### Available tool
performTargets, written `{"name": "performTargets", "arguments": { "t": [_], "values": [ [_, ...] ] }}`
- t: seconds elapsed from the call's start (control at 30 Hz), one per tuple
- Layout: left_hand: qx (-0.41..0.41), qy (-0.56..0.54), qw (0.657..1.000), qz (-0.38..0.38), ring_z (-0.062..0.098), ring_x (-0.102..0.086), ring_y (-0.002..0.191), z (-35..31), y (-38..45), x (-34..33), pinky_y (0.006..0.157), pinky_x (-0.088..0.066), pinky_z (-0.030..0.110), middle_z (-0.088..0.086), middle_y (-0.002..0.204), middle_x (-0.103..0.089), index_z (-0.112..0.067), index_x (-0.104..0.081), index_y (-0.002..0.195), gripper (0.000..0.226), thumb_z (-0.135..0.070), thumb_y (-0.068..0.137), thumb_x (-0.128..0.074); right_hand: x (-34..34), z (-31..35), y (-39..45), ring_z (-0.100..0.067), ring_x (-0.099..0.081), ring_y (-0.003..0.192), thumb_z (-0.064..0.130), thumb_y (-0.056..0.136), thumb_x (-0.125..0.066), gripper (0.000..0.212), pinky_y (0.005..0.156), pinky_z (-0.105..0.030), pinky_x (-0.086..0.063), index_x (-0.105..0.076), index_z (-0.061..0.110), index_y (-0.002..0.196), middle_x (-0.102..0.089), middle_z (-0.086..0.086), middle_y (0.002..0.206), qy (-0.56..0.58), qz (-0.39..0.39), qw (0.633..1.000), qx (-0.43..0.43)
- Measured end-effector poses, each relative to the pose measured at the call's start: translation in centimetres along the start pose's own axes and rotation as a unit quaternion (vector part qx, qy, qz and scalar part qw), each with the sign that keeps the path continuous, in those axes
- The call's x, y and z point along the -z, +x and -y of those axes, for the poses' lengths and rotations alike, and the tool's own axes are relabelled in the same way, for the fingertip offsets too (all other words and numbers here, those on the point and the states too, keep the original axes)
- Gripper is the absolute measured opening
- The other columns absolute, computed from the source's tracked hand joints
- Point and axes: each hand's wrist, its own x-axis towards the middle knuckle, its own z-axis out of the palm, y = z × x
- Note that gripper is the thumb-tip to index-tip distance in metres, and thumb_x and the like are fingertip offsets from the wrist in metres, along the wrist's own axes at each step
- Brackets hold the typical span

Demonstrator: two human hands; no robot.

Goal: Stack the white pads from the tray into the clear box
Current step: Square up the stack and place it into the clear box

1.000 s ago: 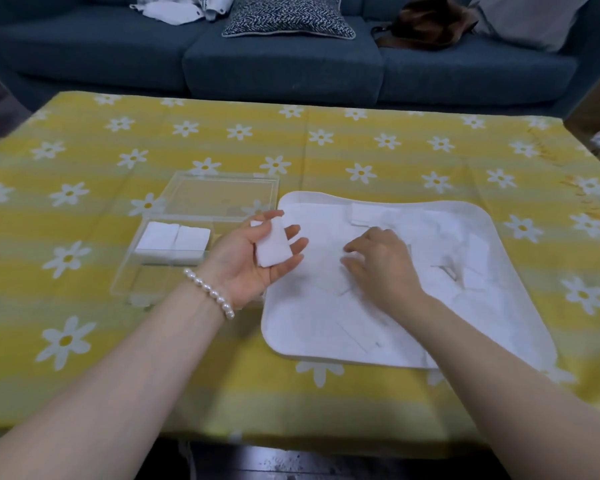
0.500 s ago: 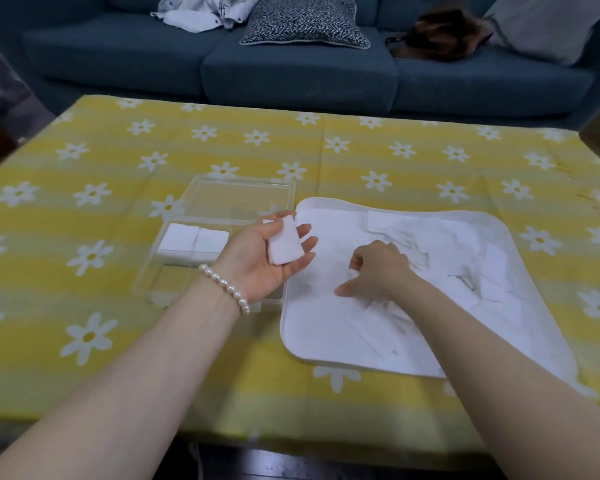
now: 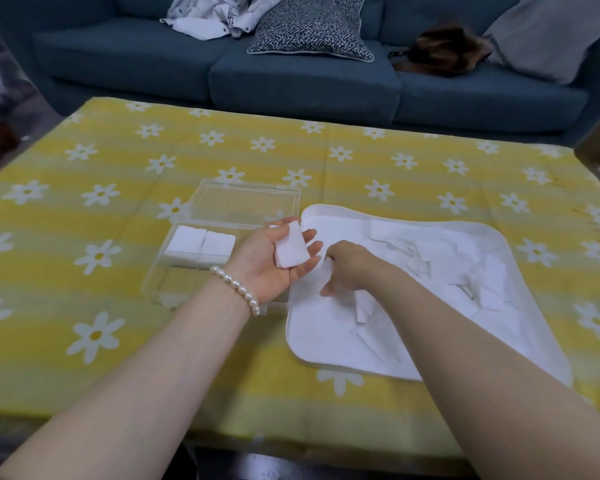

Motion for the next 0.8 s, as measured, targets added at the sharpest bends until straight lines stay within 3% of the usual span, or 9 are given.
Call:
{"name": "performTargets", "arguments": {
  "t": [0.13,0.23,0.27,0.33,0.4,0.47,0.6,0.7,0.8],
  "values": [
    [0.001,0.003,1.0,0.003,0.026,-0.062,0.075,0.0,-0.2,-0.2,0.047,-0.056,0.028,0.012,0.088,-0.063,-0.015,-0.056,0.093,0.021,-0.015,0.102,-0.036,0.2,-0.8,-1.3,-0.02,-0.053,0.093,0.029,0.072,-0.078,0.035,0.073,-0.025,-0.037,-0.062,0.015,0.1,-0.052,0.001,0.093,0.039,-0.044,0.998,0.029],
    [0.009,0.016,1.0,0.007,0.025,-0.063,0.072,0.7,-0.3,-0.4,0.048,-0.055,0.029,0.012,0.087,-0.063,-0.014,-0.056,0.094,0.022,-0.016,0.102,-0.036,1.4,-2.3,-3.4,-0.022,-0.055,0.079,0.024,0.076,-0.073,0.019,0.067,-0.028,-0.039,-0.069,0.009,0.086,-0.059,-0.003,0.079,0.161,-0.18,0.97,0.027],
    [0.014,0.02,1.0,0.01,0.025,-0.063,0.072,1.0,-0.5,-0.5,0.049,-0.056,0.03,0.012,0.086,-0.063,-0.014,-0.057,0.094,0.021,-0.016,0.101,-0.037,1.9,-3.0,-4.3,-0.021,-0.053,0.071,0.021,0.078,-0.072,0.016,0.065,-0.03,-0.04,-0.068,0.005,0.079,-0.058,-0.005,0.073,0.243,-0.223,0.944,0.009],
    [0.025,0.025,0.999,0.02,0.025,-0.064,0.072,2.1,-0.7,-0.8,0.05,-0.056,0.031,0.012,0.086,-0.063,-0.014,-0.058,0.096,0.021,-0.017,0.101,-0.037,2.9,-4.1,-6.7,-0.019,-0.048,0.062,0.014,0.081,-0.069,0.016,0.059,-0.031,-0.04,-0.064,0.002,0.072,-0.055,-0.008,0.066,0.463,-0.238,0.853,-0.028],
    [0.034,0.029,0.998,0.038,0.024,-0.065,0.072,3.3,-0.9,-1.3,0.055,-0.057,0.034,0.012,0.086,-0.064,-0.015,-0.058,0.1,0.02,-0.018,0.101,-0.038,3.4,-4.6,-9.2,-0.017,-0.049,0.054,0.009,0.085,-0.065,0.009,0.047,-0.024,-0.04,-0.063,0.006,0.076,-0.056,-0.006,0.063,0.632,-0.172,0.753,-0.054],
    [0.044,0.034,0.997,0.062,0.022,-0.067,0.069,4.7,-1.3,-1.8,0.063,-0.056,0.037,0.01,0.087,-0.065,-0.018,-0.057,0.102,0.018,-0.021,0.1,-0.04,3.1,-4.7,-11.1,-0.012,-0.053,0.045,0.006,0.086,-0.062,0.003,0.038,-0.02,-0.039,-0.062,0.008,0.085,-0.06,-0.003,0.059,0.702,-0.126,0.697,-0.067],
    [0.066,0.032,0.991,0.116,0.022,-0.067,0.08,7.0,-1.9,-2.4,0.067,-0.055,0.037,0.007,0.095,-0.068,-0.022,-0.057,0.104,0.017,-0.033,0.092,-0.052,1.2,-4.6,-12.5,-0.012,-0.056,0.046,0.006,0.083,-0.065,0.016,0.037,-0.019,-0.042,-0.057,0.005,0.097,-0.062,-0.009,0.073,0.721,-0.141,0.675,-0.068],
    [0.075,0.03,0.986,0.146,0.026,-0.062,0.096,7.8,-2.0,-2.0,0.069,-0.057,0.034,0.009,0.113,-0.064,-0.021,-0.055,0.115,0.046,-0.037,0.074,-0.066,0.6,-4.3,-12.4,-0.014,-0.058,0.049,0.007,0.082,-0.068,0.012,0.04,-0.02,-0.045,-0.059,0.007,0.089,-0.063,-0.008,0.073,0.704,-0.163,0.689,-0.062],
    [0.068,0.036,0.983,0.167,0.024,-0.063,0.097,8.0,-1.7,-1.5,0.067,-0.055,0.032,0.01,0.117,-0.063,-0.017,-0.052,0.129,0.064,-0.026,0.07,-0.076,0.5,-4.3,-12.1,-0.018,-0.058,0.057,0.009,0.081,-0.069,0.01,0.043,-0.021,-0.045,-0.06,0.005,0.081,-0.063,-0.009,0.073,0.691,-0.159,0.704,-0.052]
  ]
}}
